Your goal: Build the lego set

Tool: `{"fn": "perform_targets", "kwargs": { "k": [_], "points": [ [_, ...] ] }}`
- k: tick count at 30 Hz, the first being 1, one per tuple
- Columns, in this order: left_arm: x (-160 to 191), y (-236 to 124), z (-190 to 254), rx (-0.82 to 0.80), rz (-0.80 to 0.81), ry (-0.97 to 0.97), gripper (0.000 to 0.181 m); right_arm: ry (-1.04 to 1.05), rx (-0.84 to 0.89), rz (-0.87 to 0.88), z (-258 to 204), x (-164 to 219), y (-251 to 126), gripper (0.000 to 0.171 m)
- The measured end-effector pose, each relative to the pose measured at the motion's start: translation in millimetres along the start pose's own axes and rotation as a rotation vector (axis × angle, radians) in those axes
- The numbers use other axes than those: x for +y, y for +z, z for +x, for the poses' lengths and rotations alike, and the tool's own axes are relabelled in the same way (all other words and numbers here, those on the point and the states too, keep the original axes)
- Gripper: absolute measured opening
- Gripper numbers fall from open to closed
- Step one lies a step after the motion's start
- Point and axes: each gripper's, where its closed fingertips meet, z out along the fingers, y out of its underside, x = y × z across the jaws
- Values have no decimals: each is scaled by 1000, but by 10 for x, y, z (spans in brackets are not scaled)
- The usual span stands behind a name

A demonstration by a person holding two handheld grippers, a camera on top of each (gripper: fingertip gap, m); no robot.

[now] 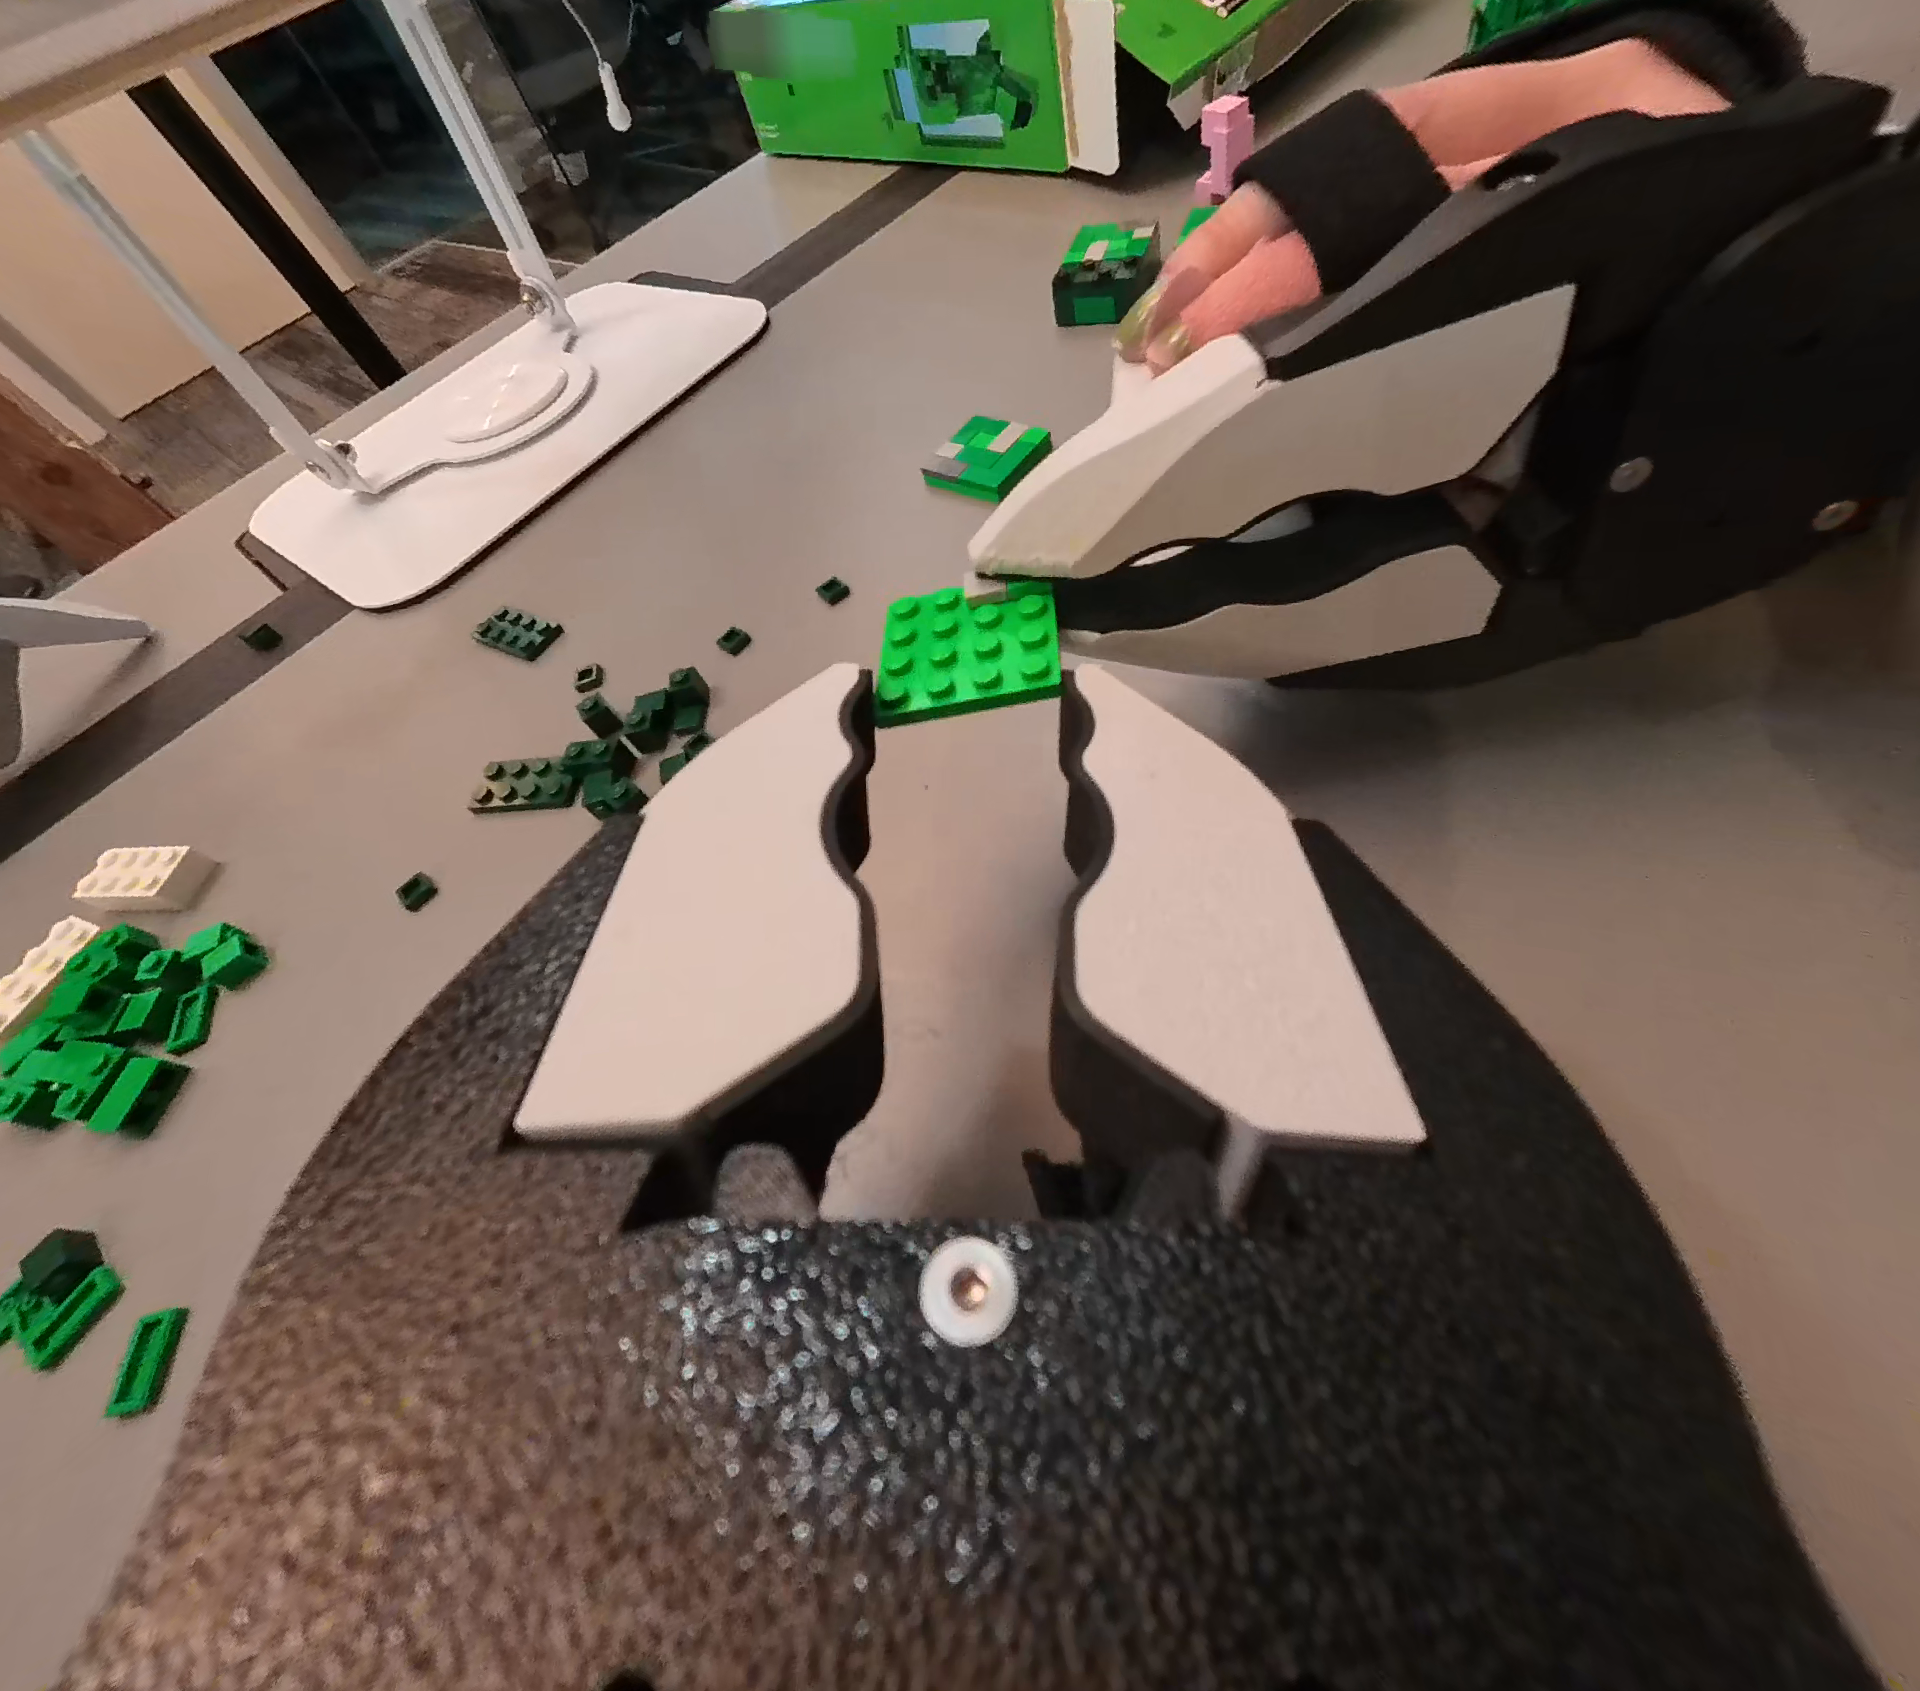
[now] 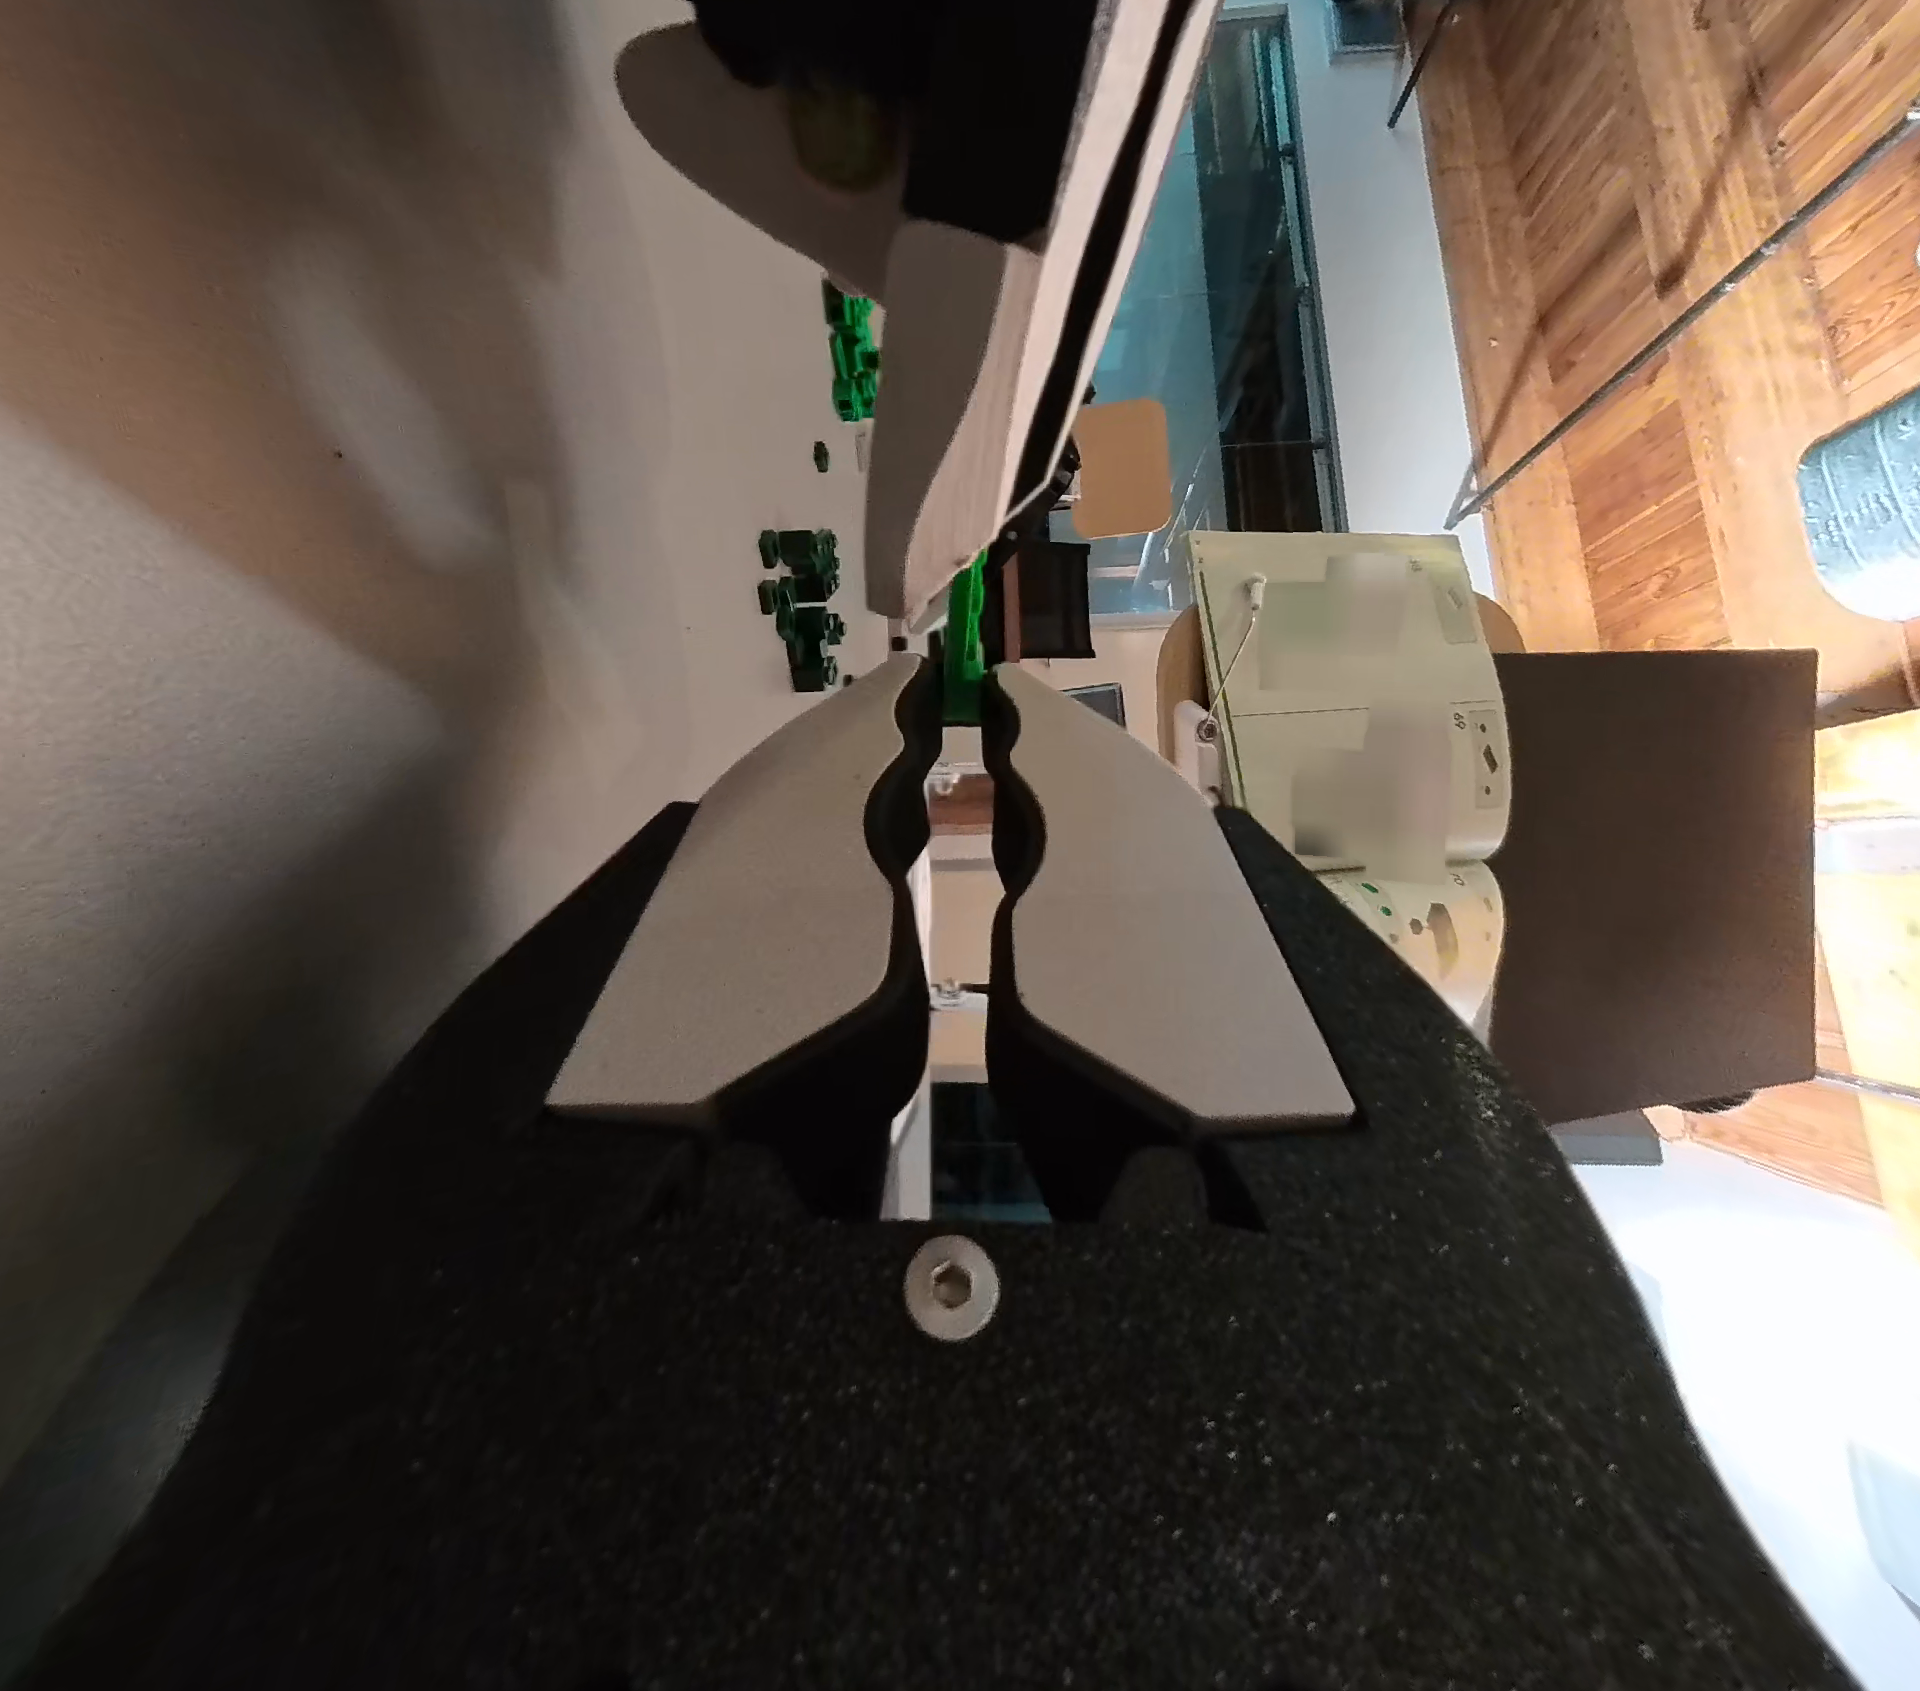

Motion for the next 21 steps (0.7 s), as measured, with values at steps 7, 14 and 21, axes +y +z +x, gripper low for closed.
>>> {"fn": "perform_targets", "kwargs": {
  "k": [7,14,21],
  "points": [
    [-24,0,2,12,18,-43,39,-24,-2,-13,-19,15,8,6],
    [1,10,2,7,2,-24,35,-29,11,-13,-4,7,-4,6],
    [-21,-6,-4,3,10,21,34,-6,34,6,32,-21,-28,6]
  ]
}}
